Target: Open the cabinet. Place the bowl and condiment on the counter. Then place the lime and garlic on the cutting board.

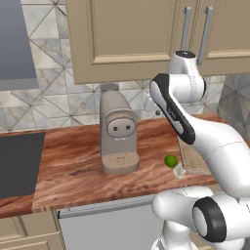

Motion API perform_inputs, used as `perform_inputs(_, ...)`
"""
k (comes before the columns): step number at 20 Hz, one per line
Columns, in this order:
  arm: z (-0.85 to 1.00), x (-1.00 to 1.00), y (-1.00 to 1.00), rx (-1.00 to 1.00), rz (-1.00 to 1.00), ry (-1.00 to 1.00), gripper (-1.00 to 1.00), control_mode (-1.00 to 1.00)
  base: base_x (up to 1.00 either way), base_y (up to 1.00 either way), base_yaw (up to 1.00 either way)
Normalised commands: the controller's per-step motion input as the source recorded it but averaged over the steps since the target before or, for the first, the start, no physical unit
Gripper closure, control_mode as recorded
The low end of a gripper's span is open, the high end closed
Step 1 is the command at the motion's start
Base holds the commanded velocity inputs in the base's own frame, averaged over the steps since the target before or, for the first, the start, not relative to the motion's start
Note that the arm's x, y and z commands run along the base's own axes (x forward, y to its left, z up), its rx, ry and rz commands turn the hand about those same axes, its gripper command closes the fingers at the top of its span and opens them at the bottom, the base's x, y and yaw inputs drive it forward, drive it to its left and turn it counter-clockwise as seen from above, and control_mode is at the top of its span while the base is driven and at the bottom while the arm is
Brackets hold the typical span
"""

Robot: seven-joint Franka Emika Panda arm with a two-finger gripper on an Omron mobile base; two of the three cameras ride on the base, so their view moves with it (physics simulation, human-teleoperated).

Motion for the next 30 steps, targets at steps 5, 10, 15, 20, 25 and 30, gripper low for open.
perform_inputs(5,0.0,-0.02,-0.07,0.04,-0.02,-0.11,-1.0,-1.0,0.0,0.0,0.0)
perform_inputs(10,0.25,-0.26,-0.34,0.17,-0.06,-0.31,-1.0,-1.0,0.0,0.0,0.0)
perform_inputs(15,0.43,-0.19,-0.29,0.19,-0.05,-0.3,-1.0,-1.0,0.0,0.0,0.0)
perform_inputs(20,0.59,-0.1,-0.16,0.12,-0.06,-0.29,-1.0,-1.0,0.0,0.0,0.0)
perform_inputs(25,0.54,0.0,-0.02,0.0,-0.05,-0.19,-1.0,-1.0,0.0,0.0,0.0)
perform_inputs(30,0.5,0.0,-0.02,0.0,-0.01,-0.05,-1.0,-1.0,0.0,0.0,0.0)
